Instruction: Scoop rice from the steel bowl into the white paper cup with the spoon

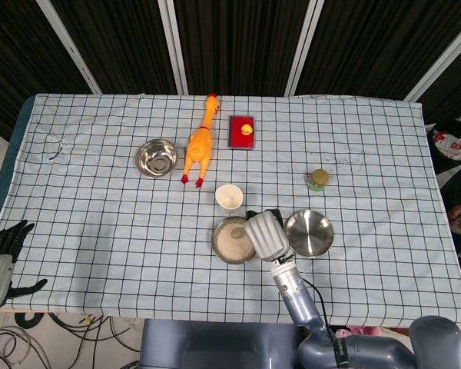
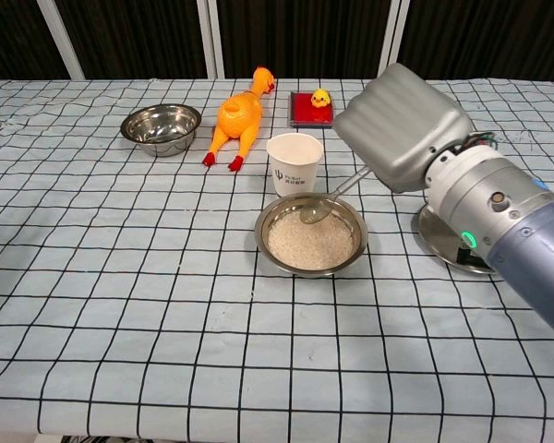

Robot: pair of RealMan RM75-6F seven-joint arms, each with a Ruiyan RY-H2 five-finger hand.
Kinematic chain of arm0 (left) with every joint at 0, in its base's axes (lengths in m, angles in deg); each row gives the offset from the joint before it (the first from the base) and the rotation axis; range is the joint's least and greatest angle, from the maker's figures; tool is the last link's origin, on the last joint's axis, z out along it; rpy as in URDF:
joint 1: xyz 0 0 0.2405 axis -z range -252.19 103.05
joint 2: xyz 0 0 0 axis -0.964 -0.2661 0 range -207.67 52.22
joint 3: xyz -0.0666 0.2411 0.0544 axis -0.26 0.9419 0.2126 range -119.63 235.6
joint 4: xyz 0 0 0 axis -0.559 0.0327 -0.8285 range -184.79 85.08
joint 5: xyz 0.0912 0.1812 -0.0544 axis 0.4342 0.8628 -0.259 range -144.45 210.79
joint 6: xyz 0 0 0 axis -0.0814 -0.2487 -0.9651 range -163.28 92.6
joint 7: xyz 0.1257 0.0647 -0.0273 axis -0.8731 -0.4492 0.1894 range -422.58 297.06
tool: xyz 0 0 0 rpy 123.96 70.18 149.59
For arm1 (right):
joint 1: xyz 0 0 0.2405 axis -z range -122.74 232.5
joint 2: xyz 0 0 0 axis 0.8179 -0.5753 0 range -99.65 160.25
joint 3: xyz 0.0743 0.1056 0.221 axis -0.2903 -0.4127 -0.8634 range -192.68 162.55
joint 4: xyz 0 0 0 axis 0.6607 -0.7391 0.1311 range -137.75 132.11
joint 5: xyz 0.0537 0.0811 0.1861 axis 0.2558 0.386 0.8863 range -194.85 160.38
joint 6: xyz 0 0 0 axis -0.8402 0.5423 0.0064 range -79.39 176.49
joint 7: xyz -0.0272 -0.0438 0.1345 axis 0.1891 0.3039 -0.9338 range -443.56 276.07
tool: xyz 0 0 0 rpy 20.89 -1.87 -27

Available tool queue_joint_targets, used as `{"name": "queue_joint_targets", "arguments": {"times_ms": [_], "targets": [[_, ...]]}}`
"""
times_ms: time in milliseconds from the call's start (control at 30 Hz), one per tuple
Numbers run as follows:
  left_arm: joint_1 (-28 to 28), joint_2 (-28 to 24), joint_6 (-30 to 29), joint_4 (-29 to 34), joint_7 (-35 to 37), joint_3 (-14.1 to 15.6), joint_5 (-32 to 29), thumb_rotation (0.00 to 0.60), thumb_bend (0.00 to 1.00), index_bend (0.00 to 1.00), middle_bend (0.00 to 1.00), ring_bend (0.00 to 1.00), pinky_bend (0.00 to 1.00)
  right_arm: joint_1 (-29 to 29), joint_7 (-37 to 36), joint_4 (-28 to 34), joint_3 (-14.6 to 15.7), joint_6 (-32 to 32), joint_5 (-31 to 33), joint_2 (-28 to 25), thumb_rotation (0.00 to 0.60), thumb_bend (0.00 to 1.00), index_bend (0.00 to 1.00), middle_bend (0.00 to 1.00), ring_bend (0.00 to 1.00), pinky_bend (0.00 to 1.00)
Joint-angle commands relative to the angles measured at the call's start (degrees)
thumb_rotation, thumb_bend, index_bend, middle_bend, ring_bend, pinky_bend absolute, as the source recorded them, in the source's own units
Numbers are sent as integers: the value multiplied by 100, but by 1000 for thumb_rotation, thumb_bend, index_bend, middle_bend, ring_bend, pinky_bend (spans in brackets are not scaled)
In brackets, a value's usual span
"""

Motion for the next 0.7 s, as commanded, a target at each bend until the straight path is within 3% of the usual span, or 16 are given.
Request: {"name": "queue_joint_targets", "arguments": {"times_ms": [33, 200, 467, 700], "targets": [[9, -17, 23, 17, 23, 3, -9, 600, 8, 0, 0, 0, 0, -235, 194, -417, 97, -34, -309, 188, 600, 374, 561, 1000, 1000, 1000], [14, -42, 33, 38, 71, -2, -20, 600, 7, 0, 0, 0, 0, -337, 276, -746, 111, -95, -365, 298, 600, 374, 561, 1000, 1000, 1000], [25, -49, 31, 24, 40, 4, 8, 600, 7, 0, 0, 0, 0, -403, 437, -1048, 457, -169, -765, 120, 600, 388, 561, 1000, 1000, 1000], [19, -38, 12, 15, 36, 13, 25, 600, 7, 0, 0, 0, 0, -360, 489, -1074, 584, -191, -870, -15, 600, 388, 561, 1000, 1000, 1000]]}}
